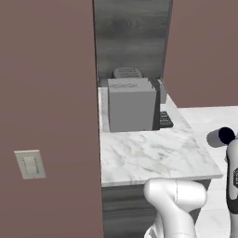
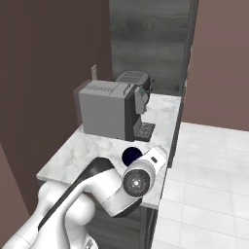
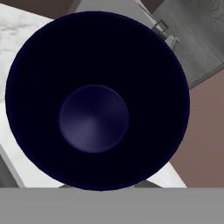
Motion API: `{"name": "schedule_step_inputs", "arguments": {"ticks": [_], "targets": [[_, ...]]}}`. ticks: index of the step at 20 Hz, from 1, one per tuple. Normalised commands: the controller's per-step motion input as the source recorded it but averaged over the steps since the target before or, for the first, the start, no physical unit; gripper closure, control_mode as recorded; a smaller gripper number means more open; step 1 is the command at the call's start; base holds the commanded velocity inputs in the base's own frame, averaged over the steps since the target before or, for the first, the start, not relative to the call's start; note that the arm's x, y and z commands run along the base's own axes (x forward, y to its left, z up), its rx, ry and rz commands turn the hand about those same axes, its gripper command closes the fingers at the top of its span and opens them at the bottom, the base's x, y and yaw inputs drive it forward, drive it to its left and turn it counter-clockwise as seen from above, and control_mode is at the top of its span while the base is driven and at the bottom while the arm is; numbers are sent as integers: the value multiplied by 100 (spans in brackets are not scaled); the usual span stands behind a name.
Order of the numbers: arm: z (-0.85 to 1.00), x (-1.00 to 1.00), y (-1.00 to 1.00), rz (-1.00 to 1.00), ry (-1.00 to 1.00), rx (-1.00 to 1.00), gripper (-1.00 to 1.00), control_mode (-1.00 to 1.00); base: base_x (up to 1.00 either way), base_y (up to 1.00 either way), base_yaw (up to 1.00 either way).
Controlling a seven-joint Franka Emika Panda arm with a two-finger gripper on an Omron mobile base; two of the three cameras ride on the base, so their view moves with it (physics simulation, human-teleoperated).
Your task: Clear the mugs and bowl far away from the sink.
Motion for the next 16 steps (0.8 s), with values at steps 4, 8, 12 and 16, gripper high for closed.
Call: {"name": "schedule_step_inputs", "arguments": {"ticks": [4,8,12,16], "targets": [[0,0,0,0,0,0,100,100,42,0,0],[0,0,0,0,0,0,100,100,7,0,0],[0,0,0,0,0,0,100,100,0,0,0],[0,0,0,0,0,0,100,100,0,0,0]]}}
